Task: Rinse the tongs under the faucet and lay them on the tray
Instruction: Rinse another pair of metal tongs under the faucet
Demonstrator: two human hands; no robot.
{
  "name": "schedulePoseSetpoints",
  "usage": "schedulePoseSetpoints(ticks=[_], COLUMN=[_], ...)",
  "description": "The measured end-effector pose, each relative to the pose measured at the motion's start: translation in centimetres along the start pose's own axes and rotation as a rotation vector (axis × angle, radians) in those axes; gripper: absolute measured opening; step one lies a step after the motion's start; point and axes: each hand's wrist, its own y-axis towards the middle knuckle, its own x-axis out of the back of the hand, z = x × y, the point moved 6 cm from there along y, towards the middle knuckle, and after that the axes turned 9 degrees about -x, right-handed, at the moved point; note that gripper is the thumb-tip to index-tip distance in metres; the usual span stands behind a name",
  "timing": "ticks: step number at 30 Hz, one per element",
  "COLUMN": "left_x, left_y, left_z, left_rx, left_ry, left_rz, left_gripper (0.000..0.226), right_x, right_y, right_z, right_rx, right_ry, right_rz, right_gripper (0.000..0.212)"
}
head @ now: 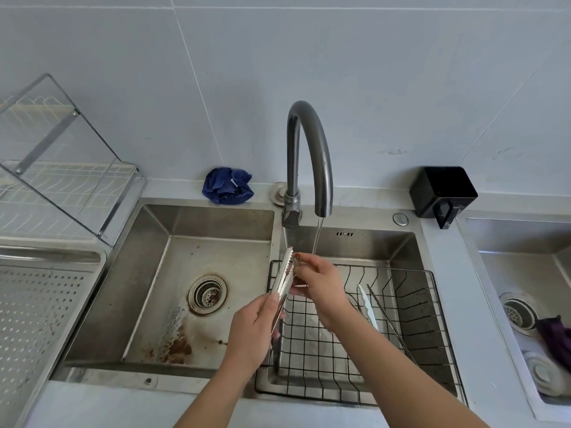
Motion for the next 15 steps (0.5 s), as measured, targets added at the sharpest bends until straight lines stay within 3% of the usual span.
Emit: schedulePoseSetpoints(ticks=[2,5,8,13,15], left_x=[-0.4,-1.1,-1.4,-0.8,-1.0], left_y=[0.3,0.4,0.4,0.7,0.8], left_z=[-0.1,-0.1,-0.2,-0.2,-0.1], left_rx=[0.005,0.005,-0.006,-0.003,0.002], left_ry=[-0.009,-0.018,-0.013,-0.018,-0.019], left_rz=[0.009,0.021,0.019,0.003,0.018], left_gripper=[0.027,0.026,0.026,0.027,0.026], right_x=[0.3,1.2,1.5,0.8,1.3], right_y=[0.0,0.3,0.5,0.4,0.6], right_z=[0.1,1.1,1.8,0.6,0.8], right_rx=[0.007,0.039,0.054,0.008,0.01], right_ry=[-0.034,-0.096,-0.132,-0.054,-0.04], right_rz=[-0.005,-0.091,-0.152,-0.004,-0.054], right_gripper=[0.031,0.017,0.025,0.017,0.019])
